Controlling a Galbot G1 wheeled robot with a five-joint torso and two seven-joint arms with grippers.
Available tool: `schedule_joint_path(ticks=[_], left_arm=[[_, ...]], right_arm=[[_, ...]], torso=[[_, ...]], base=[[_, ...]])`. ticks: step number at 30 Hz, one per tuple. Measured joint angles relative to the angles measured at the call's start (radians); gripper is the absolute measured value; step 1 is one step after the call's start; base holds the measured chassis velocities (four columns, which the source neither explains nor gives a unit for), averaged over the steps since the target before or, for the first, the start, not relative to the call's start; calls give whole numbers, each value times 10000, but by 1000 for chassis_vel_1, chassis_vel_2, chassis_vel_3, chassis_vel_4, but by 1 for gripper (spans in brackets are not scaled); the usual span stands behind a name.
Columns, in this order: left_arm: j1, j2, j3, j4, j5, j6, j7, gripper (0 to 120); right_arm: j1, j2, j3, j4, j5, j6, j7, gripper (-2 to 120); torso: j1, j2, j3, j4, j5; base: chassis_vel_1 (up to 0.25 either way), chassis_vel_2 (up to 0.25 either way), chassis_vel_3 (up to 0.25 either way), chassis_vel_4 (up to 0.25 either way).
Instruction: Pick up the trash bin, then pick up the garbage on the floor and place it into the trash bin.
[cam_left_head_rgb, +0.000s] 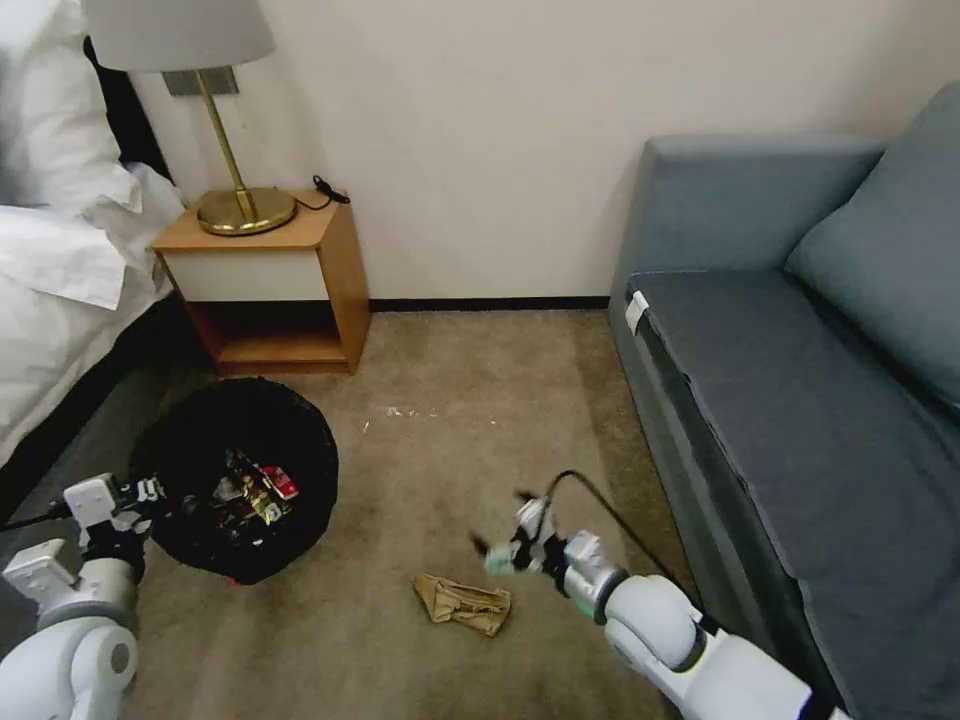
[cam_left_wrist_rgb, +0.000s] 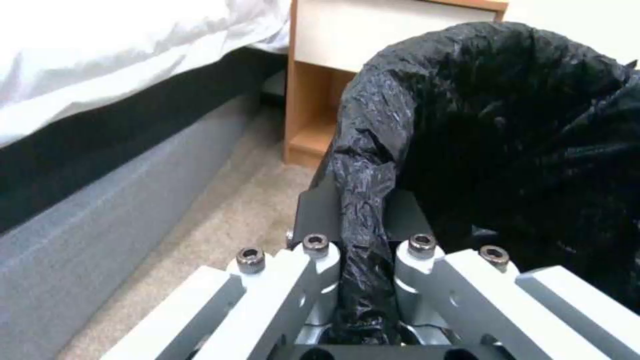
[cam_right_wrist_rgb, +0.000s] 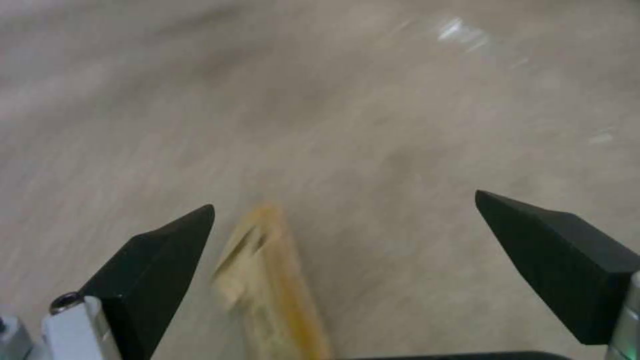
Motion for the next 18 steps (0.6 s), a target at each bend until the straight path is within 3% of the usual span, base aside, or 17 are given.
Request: schedule_joint_path(ticks=[7,18], left_arm=[[245,-109,16,-101,159,6,-6,5],[360,-81,-28,-301,183,4,-10,5]], right_arm=[[1231,297,-1799,-686,163,-1237,-412,100],[1193,1041,-1843,-1378,518,-2184,-36,100]], torso=[[0,0,0,2,-2],[0,0,0,0,-2]], base=[[0,0,0,0],[0,0,0,0]])
